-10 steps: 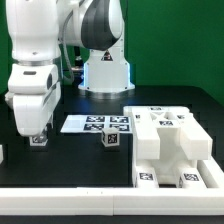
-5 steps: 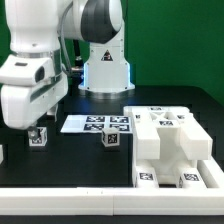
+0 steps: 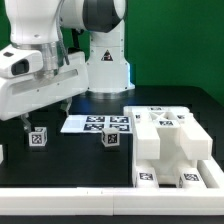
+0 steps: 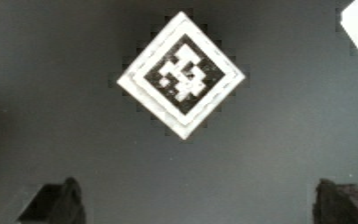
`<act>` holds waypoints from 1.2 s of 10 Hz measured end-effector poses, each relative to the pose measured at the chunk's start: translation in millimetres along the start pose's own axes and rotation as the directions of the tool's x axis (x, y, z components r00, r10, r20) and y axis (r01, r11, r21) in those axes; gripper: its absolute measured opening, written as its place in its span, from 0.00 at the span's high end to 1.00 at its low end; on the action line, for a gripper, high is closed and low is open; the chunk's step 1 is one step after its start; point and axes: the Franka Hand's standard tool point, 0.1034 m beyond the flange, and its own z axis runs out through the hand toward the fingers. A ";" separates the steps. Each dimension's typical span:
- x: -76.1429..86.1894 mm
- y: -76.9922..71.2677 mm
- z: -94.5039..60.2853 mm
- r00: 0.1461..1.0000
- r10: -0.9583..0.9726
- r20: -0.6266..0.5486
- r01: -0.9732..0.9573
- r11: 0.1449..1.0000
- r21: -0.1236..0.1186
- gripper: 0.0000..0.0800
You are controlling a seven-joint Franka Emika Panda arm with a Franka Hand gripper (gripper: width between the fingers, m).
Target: Assemble chair
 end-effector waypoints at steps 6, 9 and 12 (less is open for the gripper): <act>-2.3 -1.8 4.7 0.777 0.629 0.014 -0.630 0.776 0.029 0.19; -12.9 0.3 18.6 0.598 0.800 0.040 -0.801 0.597 0.031 0.19; -22.7 6.2 18.9 0.566 0.823 0.046 -0.825 0.565 0.032 0.19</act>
Offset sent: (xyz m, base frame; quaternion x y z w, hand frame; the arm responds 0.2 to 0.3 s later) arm -0.0138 0.0010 -0.0055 0.0626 -0.0449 0.4436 0.8929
